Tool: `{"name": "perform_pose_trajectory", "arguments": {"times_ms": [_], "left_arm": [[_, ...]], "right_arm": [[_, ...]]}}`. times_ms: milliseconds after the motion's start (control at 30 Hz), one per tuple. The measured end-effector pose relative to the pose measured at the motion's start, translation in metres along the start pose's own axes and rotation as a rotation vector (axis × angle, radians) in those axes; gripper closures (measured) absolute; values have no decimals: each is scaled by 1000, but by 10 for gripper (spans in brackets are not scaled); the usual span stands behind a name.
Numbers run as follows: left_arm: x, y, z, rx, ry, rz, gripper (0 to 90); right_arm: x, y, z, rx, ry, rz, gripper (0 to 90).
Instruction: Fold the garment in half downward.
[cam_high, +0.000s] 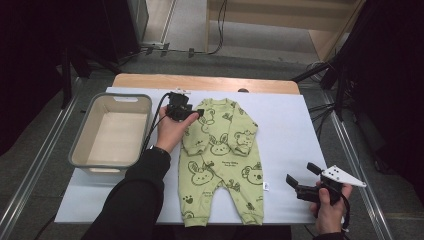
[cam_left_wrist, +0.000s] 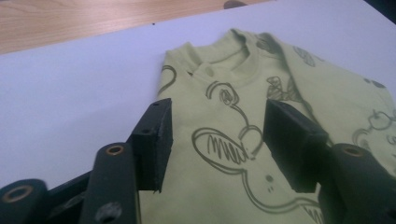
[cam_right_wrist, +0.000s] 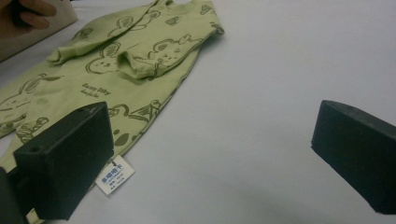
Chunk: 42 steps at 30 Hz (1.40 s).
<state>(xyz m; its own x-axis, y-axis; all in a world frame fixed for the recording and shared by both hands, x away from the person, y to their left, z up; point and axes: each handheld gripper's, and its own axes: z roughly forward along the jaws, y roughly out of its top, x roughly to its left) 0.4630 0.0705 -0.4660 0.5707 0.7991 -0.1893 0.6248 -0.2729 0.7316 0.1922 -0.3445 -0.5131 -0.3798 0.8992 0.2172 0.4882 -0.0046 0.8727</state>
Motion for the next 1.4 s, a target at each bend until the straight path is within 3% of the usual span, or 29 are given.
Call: {"name": "perform_pose_trajectory", "arguments": {"times_ms": [167,200,300,433,567,733,967,1067,1167,1300,1400], "left_arm": [[8,4,17,19,21,-32,525],[10,4,20,11,10,-38,529],[13,3,28,-19,45,-25,537],[17,4,34,14,65,-14,562],[22,5,37,30,68,-37,566],[25,2,40,85,73,-53,579],[26,1,42,123,57,-76,589],[23,0,42,138,52,-57,674],[21,1,40,142,39,-17,834],[18,3,35,128,35,0,861],[18,6,30,102,6,-25,863]], "right_arm": [[0,0,2,5,1,-1,0],[0,0,2,5,2,-1,0],[0,-1,1,3,3,6,0],[-3,-1,1,1,0,13,0],[-5,-2,1,1,1,15,0],[-5,-2,1,5,-1,13,0],[-4,-2,2,7,-1,13,0],[-4,-2,3,8,2,11,0],[-3,-1,4,8,7,9,0],[-2,1,7,6,23,18,0],[-1,4,7,7,22,14,0]]}}
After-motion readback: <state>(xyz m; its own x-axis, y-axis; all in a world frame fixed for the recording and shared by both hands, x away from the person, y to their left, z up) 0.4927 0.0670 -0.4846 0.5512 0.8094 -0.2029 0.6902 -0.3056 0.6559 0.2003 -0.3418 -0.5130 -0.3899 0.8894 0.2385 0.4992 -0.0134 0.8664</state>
